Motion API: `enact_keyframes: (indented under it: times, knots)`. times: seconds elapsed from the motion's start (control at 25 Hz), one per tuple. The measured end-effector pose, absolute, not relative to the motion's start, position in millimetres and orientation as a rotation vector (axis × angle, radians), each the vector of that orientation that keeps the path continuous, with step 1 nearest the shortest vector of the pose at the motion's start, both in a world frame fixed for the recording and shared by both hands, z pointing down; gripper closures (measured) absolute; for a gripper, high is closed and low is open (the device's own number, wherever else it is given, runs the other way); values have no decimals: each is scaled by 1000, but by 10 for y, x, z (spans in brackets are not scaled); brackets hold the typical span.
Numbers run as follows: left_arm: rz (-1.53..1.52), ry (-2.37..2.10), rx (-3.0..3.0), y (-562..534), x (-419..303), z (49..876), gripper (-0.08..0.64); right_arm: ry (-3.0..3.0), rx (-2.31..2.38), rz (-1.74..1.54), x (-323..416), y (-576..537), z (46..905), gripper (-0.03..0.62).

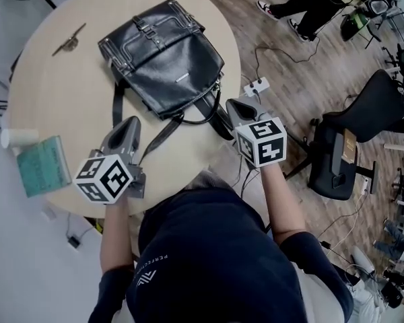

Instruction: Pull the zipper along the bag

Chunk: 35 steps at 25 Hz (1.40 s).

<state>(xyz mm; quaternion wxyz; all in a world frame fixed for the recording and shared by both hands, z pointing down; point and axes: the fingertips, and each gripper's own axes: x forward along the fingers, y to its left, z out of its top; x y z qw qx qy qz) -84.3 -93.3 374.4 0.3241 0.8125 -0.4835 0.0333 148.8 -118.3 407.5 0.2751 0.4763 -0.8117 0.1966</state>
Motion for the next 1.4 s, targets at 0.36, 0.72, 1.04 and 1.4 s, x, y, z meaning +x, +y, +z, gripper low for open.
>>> enact_keyframes:
  times: [0.36,0.72,1.04,1.4]
  knots:
    - [63,-1261,2146,-904,-800,3677,541,-2211,1305,537,1442,-1028,3938,591]
    - [69,-1278,2147,-842,-858,3676,541,-2242,1314,512,1360,-991,3814,591]
    - [68,-1284,2130,-763,-937,3726,541,-2249,1333,508,1338,-980,3788,591]
    - [74,-1279,2140,-765,-937,3715,541,-2246,1346,506,1378,-979,3765,591]
